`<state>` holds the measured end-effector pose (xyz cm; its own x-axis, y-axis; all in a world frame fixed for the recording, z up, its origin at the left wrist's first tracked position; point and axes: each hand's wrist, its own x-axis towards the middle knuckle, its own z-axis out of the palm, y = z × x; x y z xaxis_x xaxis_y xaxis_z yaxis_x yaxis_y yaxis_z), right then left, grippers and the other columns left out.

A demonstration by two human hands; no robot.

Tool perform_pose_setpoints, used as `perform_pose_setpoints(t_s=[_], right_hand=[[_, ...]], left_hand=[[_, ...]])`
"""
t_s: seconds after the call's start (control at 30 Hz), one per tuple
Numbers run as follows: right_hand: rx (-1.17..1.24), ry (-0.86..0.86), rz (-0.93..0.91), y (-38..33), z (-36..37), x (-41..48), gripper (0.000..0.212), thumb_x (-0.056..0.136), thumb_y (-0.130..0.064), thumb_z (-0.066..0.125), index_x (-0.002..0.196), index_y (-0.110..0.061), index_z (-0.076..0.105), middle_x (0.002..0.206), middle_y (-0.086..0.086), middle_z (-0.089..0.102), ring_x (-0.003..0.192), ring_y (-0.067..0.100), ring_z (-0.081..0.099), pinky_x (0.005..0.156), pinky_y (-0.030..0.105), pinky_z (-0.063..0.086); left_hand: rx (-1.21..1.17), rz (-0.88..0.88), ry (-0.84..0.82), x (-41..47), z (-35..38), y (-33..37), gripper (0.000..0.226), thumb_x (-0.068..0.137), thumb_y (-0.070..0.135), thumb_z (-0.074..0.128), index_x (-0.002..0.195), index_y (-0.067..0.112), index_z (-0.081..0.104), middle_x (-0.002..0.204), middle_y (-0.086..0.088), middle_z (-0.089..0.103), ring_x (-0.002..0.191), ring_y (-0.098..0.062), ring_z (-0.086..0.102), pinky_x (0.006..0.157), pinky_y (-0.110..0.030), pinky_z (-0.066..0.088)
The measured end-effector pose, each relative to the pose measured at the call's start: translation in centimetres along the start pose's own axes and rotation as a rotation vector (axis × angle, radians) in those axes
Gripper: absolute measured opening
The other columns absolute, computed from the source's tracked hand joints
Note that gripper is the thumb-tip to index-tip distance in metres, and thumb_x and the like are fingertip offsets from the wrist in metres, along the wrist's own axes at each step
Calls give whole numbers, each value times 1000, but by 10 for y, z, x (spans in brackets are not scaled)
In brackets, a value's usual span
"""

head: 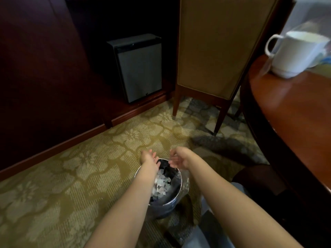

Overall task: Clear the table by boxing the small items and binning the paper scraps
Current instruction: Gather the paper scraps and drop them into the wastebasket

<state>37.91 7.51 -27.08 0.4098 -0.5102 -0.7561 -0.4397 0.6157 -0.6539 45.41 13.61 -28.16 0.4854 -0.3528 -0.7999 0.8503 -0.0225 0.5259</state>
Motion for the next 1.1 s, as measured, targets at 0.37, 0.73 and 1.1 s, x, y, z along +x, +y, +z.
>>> perform_pose_setpoints(t_s=[0.37,0.73,1.1], right_hand=[[-52,71,-314,-95,-32,-85,27,95,-8,40,68,-14,42,66,1,34,16,5,37,54,28,40],[56,199,-495,-146,-108,-179,34,96,-9,41,129,-6,50,83,7,50,107,29,59,66,29,48],[160,418,-568,-130,-221,-243,34,96,-7,41,128,-5,51,80,5,51,68,16,53,76,31,49]], left_hand=[[-48,148,-232,-87,70,46,40,100,23,22,127,17,51,137,-4,52,129,-21,45,106,-32,30],[-4,218,-474,-185,141,52,34,99,19,25,109,15,57,130,-5,57,125,-23,50,102,-35,35],[169,201,-709,-256,212,-16,37,98,19,26,121,13,54,127,-6,58,114,-23,54,95,-33,37]])
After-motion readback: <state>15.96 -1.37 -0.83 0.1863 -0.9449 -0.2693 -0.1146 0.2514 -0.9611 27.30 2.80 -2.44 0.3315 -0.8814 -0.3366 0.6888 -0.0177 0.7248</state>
